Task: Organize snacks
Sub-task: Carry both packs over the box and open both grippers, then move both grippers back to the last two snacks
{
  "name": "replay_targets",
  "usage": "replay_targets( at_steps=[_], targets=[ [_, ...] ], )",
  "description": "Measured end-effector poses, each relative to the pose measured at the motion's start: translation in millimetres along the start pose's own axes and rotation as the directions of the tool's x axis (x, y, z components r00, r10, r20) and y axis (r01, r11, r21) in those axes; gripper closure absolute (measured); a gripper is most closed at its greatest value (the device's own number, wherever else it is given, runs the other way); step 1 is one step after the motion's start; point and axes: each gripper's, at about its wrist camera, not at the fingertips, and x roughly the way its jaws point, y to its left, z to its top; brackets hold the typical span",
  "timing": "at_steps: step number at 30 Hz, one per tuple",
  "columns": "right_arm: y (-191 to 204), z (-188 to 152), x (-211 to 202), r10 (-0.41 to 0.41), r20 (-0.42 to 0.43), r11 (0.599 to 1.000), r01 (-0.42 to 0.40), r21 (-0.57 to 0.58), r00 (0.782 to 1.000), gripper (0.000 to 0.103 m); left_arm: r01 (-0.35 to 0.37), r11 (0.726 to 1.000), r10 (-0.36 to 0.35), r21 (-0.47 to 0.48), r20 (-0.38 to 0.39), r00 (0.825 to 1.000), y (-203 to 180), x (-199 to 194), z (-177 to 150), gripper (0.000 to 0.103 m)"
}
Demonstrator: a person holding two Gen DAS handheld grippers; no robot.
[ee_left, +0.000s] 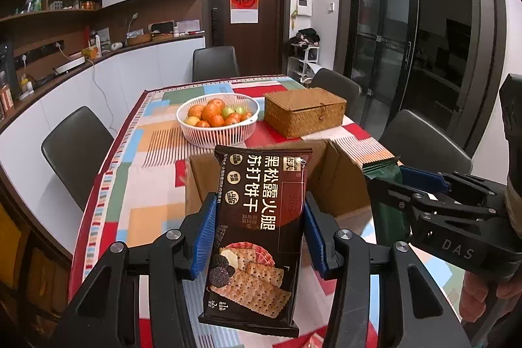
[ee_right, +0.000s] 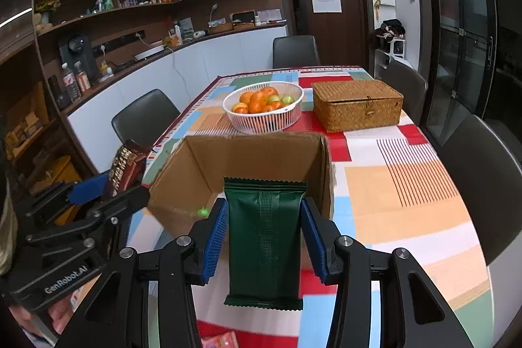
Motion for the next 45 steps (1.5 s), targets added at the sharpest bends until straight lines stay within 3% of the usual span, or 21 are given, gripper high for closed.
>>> replay_targets(
  at_steps=[13,24,28,32,36,45],
  targets=[
    [-7.6,46.7,33.4,-0.035,0.002,0.999,0.035,0.004,0.999,0.057,-0.017,0.999,0.017,-0.029,-0.001,1.0,11.6,36.4,39.0,0.054],
    [-8.9,55.9,59.7,-0.048,-0.018,0.999,0.048,0.003,0.999,0.057,-0.076,0.997,0.075,-0.021,-0.06,0.995,12.9,75.1,44.3,0.05],
    [-3.3,51.9,64.2,-0.087,-0.029,0.994,0.085,-0.064,0.996,0.052,-0.117,0.993,0.117,-0.007,-0.027,0.993,13.7,62.5,38.7,0.038],
    [-2.6,42.3,54.7,-0.112,-0.006,0.991,0.111,-0.074,0.994,0.049,-0.137,0.991,0.137,-0.009,-0.01,0.991,13.7,45.3,26.8,0.038],
    [-1.7,30.1,38.5,-0.081,-0.003,0.995,0.081,-0.061,0.997,0.049,-0.142,0.99,0.141,0.014,0.03,0.99,4.7,20.0,10.2,0.038],
    [3.4,-14.9,-5.2,-0.022,0.008,0.997,0.023,-0.072,1.0,0.049,-0.082,0.996,0.081,0.045,0.034,0.996,-20.2,-23.1,-28.4,0.037]
  ],
)
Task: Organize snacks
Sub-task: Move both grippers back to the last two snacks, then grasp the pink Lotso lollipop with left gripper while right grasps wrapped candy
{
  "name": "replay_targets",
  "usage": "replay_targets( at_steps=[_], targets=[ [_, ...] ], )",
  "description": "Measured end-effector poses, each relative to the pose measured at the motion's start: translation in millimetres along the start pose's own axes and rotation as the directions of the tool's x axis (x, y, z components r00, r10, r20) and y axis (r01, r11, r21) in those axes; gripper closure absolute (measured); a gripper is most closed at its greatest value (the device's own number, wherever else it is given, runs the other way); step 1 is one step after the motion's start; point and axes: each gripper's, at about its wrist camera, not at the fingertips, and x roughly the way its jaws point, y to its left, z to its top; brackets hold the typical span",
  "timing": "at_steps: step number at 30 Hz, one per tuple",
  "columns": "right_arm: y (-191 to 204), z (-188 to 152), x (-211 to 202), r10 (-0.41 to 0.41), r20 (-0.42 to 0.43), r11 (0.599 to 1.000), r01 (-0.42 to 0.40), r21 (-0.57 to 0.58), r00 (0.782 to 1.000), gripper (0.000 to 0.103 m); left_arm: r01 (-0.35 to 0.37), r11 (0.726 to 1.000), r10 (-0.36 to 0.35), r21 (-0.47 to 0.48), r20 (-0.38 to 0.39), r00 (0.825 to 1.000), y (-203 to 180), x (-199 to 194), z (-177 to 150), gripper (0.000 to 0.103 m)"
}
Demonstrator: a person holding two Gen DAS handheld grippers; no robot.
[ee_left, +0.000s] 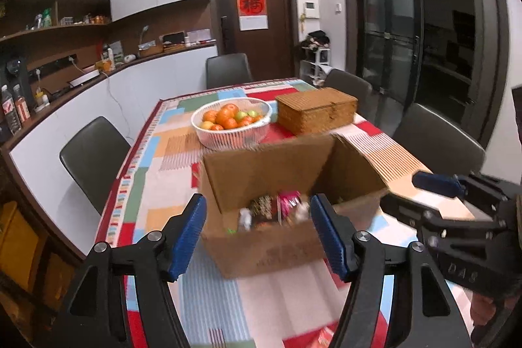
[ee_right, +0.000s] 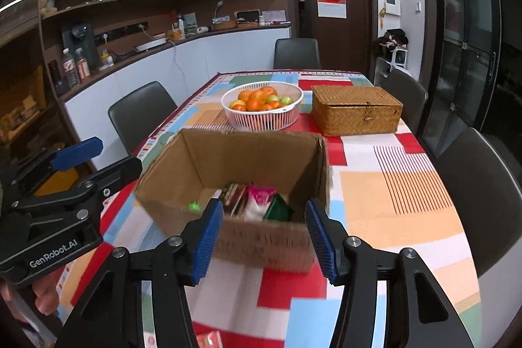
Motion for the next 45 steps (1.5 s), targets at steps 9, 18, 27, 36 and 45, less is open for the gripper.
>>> replay_targets(
  at_steps=[9,18,27,36,45],
  targets=[
    [-1.9,-48.9,-40.0,0.022,-0.004,1.0,-0.022,0.007,1.0,0.049,0.019,0.999,-0.019,0.027,0.002,1.0,-26.9,-35.0,-47.0,0.036],
    [-8.4,-101.8,-57.7,0.003,-0.078,1.0,-0.002,0.023,0.997,0.049,0.055,0.996,-0.051,0.073,-0.05,0.997,-53.1,-49.9,-93.2,0.035],
    [-15.9,-149.9,-54.6,-0.001,-0.218,0.999,0.012,0.049,0.976,0.049,0.079,0.99,-0.066,0.115,-0.115,0.991,-66.8,-54.7,-130.8,0.035],
    [-15.7,-188.9,-40.1,-0.007,-0.354,0.998,0.031,0.061,0.935,0.049,0.092,0.989,-0.068,0.116,-0.2,0.977,-64.5,-37.2,-160.9,0.035],
    [-14.1,-207.3,-21.8,-0.037,-0.43,0.997,0.064,0.05,0.902,0.057,0.1,0.987,-0.064,0.122,-0.271,0.96,-56.1,-8.5,-184.2,0.035]
  ],
)
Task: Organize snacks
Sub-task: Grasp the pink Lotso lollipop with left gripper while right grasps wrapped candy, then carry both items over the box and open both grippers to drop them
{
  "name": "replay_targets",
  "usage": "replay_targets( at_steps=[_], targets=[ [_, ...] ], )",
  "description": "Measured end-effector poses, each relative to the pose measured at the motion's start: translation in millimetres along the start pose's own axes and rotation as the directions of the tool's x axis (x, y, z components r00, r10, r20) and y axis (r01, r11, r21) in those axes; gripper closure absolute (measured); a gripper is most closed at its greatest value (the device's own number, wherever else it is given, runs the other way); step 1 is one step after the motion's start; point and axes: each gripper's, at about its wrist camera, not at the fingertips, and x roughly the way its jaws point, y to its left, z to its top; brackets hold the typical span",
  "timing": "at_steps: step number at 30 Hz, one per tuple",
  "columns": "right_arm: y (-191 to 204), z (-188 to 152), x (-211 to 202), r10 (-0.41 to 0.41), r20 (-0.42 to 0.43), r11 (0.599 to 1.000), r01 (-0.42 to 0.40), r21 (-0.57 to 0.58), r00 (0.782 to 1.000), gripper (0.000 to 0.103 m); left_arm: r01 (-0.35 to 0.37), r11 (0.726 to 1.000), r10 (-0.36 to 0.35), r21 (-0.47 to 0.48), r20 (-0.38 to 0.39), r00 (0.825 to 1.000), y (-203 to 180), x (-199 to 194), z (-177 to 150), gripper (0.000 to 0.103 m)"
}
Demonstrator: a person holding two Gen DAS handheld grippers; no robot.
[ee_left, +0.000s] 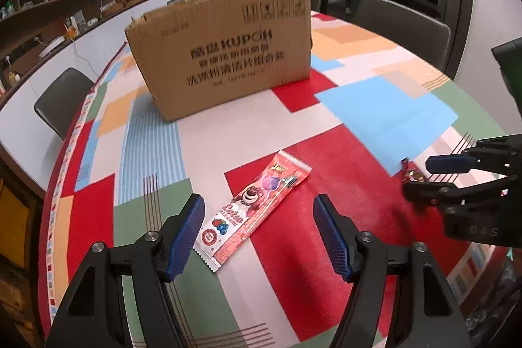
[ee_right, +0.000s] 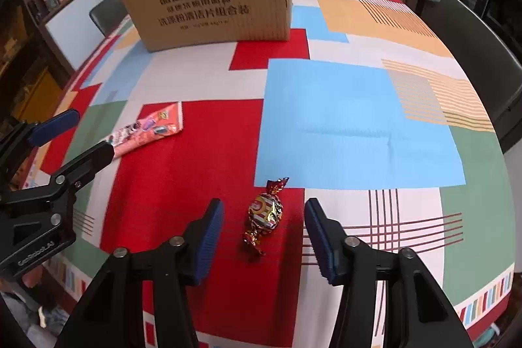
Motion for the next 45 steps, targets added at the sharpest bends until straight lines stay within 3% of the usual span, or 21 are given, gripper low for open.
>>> replay_targets(
  at_steps=[8,12,21,24,26,28,34,45],
  targets=[
    [10.3,0.5,14.5,-0.043,-0.054,0.999,0.042,-0.024,0.998,0.069,0.023,0.999,-0.022,0.029,-0.031,0.999,13.7,33.4,5.6,0.034],
    [16.3,4.3,17.2,-0.058,-0.05,0.997,0.055,-0.052,0.997,0.079,0.077,0.997,-0.076,0.01,-0.061,0.995,21.8,48.0,10.7,0.034],
    [20.1,9.7,20.3,-0.05,-0.05,0.997,0.048,-0.053,0.997,0.079,0.135,0.99,-0.13,0.037,-0.106,0.986,17.2,65.6,10.9,0.034],
    [21.9,12.0,22.1,-0.035,-0.049,0.998,0.033,-0.052,0.998,0.079,0.172,0.985,-0.171,0.001,-0.109,0.979,19.2,66.5,11.1,0.046],
    [21.9,14.4,23.1,-0.014,-0.046,0.999,0.012,-0.042,0.999,0.079,0.165,0.986,-0.165,-0.007,-0.102,0.981,19.1,65.1,11.4,0.065],
    [21.7,16.8,23.5,0.005,-0.041,0.999,-0.006,-0.034,0.999,0.079,0.171,0.985,-0.172,-0.023,-0.103,0.98,19.6,63.7,11.4,0.073],
    [23.4,22.0,22.1,0.017,-0.009,0.999,-0.017,-0.034,1.0,0.079,0.185,0.981,-0.19,-0.056,-0.105,0.976,19.1,59.8,9.7,0.077],
    [25.1,29.6,16.2,0.053,0.037,0.998,-0.051,-0.039,0.998,0.079,0.139,0.987,-0.145,-0.074,-0.074,0.987,10.7,40.5,12.0,0.078]
  ],
)
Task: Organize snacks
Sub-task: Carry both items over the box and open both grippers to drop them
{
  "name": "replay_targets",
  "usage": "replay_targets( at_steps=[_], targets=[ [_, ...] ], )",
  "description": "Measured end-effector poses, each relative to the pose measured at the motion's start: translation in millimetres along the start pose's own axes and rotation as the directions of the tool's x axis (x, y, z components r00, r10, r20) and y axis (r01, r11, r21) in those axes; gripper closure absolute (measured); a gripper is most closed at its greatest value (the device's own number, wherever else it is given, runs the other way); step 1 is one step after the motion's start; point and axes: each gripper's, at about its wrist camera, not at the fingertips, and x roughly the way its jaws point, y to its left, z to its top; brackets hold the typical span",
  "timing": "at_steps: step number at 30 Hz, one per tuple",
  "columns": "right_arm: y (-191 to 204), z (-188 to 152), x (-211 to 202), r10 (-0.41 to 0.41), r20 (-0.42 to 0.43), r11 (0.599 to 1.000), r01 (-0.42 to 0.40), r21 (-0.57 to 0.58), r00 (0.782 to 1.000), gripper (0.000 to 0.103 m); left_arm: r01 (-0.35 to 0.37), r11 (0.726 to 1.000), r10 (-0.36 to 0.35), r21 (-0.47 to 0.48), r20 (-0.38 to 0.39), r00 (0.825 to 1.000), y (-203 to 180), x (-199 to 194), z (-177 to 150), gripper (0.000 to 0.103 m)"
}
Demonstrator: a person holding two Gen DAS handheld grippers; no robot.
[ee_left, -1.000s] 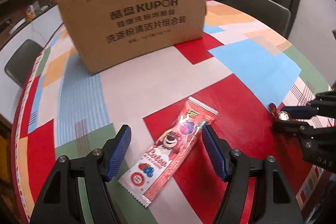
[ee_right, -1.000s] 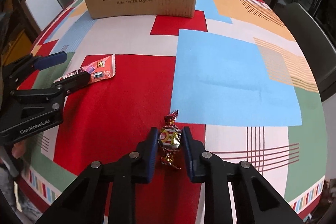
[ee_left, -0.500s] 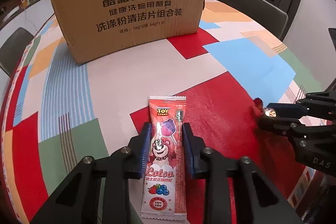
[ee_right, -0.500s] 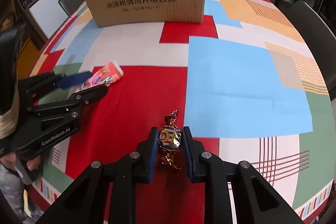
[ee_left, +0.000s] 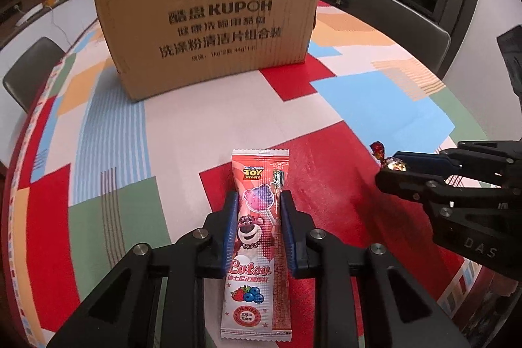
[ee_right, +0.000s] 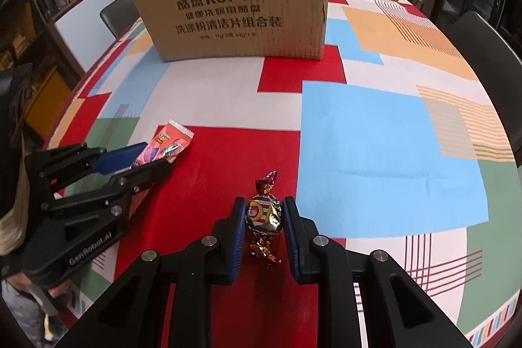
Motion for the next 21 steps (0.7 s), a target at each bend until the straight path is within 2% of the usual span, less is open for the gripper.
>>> replay_targets(
  at_steps=[9,21],
  targets=[
    [0.9,11.0,-14.8,0.003,0.07,1.0,-0.002,-0.017,0.998,0.079,-0.02,0.999,0.022,-0.029,0.076,0.997,2.8,-29.4,13.5,0.078],
    [4.7,44.8,-43.4,0.02,0.196,0.999,-0.013,-0.037,0.98,0.079,-0.052,0.995,0.066,-0.08,0.195,0.979,13.5,-64.5,47.3,0.078]
  ],
)
